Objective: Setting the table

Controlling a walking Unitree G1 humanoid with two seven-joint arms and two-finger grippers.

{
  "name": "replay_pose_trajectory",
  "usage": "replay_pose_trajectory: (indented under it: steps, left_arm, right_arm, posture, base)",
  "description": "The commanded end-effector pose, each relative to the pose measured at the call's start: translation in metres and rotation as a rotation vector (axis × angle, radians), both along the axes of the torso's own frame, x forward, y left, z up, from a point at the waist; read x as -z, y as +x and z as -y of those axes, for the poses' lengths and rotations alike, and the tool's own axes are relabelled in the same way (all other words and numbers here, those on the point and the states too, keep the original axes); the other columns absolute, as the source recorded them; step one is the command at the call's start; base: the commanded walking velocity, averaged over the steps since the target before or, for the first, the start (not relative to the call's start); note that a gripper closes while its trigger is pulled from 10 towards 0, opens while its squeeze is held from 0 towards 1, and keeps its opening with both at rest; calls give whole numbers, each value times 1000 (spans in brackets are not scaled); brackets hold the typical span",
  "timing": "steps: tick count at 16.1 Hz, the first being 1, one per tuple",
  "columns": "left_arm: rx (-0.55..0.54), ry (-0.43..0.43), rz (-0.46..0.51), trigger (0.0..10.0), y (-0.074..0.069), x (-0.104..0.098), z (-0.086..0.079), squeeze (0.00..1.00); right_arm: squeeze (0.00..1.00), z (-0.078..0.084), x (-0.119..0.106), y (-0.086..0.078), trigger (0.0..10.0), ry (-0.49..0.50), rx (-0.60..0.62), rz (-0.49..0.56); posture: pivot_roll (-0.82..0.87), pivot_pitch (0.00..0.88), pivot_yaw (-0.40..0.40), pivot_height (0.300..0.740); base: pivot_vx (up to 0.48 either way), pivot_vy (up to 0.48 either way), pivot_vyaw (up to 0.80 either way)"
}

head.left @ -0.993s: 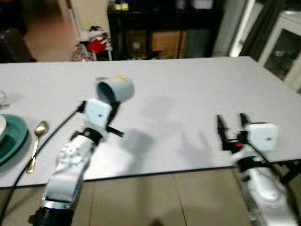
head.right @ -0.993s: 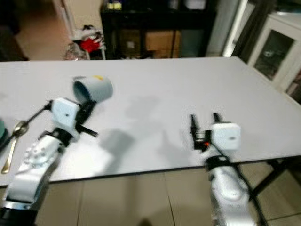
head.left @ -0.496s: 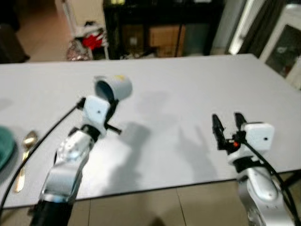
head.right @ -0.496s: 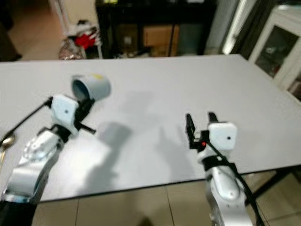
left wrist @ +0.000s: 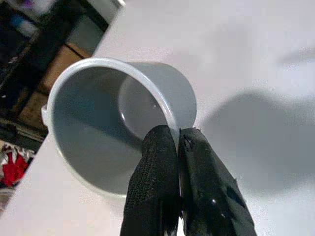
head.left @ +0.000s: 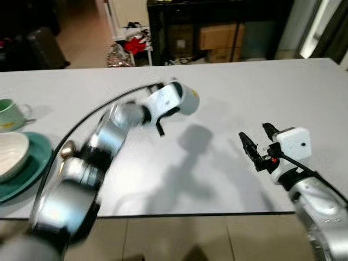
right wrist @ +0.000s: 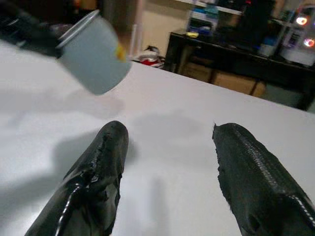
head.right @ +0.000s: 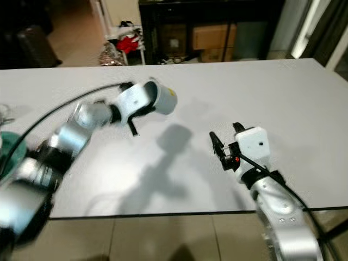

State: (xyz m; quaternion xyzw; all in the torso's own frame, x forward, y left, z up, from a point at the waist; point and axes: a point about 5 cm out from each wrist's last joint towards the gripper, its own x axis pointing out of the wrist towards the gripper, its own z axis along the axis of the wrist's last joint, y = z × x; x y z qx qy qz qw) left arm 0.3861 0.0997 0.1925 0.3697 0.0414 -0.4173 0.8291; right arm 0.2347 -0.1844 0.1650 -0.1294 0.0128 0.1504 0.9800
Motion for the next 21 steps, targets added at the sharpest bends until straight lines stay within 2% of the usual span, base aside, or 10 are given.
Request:
replay_pose_trajectory:
  steps: [1, 4, 5, 8, 10, 14, 21]
  left_arm:
    - [53, 101, -13, 10000, 3, -4, 3, 0]
    - [96, 227, -17, 10000, 10, -15, 5, 0]
    - [128, 310, -15, 10000, 13, -22, 8, 0]
    - [128, 464, -16, 10000, 17, -31, 9, 0]
    - [123, 520, -29, 10000, 18, -30, 10, 0]
    - [143, 596, -86, 10000, 16, -24, 13, 0]
    - [159, 622, -70, 10000, 13, -14, 25, 0]
  right_arm:
    - [0, -3, -4, -3, 10000, -37, -72, -9]
    - [0, -4, -5, -10, 10000, -89, -159, -62]
    - [0, -4, -5, -17, 10000, -119, -213, -101]
    - [0, 1, -4, -24, 10000, -134, -236, -146]
    - [0, -1, -1, -27, 10000, -121, -248, -178]
    - [0, -6, 5, -31, 10000, -118, -269, -220]
    - [0, -9, 6, -32, 10000, -112, -265, -228]
  posture:
    - [-291, 0, 109, 740]
    - [-306, 0, 122, 740]
    - [-306, 0, 122, 740]
    - [-319, 0, 131, 740]
    - [-322, 0, 136, 740]
    - [-320, 0, 136, 740]
    - [-330, 0, 150, 740]
  base:
    - [0, 0, 0]
    - [0, 0, 0]
    - [0, 0, 0]
    - [0, 0, 0]
    - [0, 0, 0]
    - [0, 0, 0]
    - [0, 0, 0]
